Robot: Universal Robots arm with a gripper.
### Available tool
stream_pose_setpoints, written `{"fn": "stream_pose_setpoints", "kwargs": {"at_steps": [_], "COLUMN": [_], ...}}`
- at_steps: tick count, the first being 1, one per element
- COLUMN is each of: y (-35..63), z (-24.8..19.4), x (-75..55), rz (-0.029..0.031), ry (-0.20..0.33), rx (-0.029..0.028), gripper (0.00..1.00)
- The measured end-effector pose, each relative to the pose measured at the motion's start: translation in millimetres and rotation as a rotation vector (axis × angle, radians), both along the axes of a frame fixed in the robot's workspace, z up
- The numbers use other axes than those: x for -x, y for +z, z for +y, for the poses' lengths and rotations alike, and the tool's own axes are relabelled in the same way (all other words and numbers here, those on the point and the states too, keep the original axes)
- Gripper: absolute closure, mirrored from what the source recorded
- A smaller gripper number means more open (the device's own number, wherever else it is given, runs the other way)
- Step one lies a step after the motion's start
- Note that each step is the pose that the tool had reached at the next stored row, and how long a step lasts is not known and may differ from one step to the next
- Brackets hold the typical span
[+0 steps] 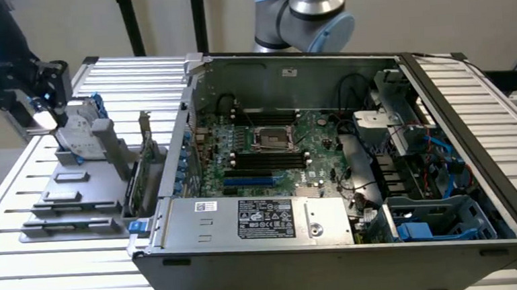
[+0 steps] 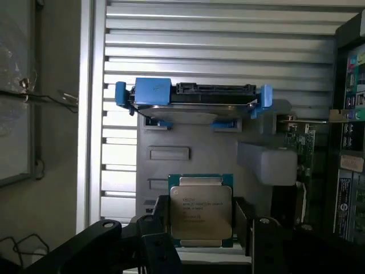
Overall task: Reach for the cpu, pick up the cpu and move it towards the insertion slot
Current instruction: 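Pick up the cpu and move it towards the insertion slot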
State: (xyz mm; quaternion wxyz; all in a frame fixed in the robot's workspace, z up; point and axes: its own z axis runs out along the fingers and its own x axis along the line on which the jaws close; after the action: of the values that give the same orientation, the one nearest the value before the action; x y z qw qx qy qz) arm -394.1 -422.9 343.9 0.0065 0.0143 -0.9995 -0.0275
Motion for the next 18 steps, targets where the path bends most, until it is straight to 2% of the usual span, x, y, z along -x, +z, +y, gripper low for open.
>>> {"fn": "stream_pose_setpoints", "kwargs": {"at_steps": [10, 18], "y": [28.8, 42.1], "z": [0.0, 0.0], "x": [-45.4, -81.7], "rz": [0.0043, 0.0048], "ry": [0.002, 0.002], "rx": [-0.0276, -0.0495], "gripper": [0.45, 0.45]}}
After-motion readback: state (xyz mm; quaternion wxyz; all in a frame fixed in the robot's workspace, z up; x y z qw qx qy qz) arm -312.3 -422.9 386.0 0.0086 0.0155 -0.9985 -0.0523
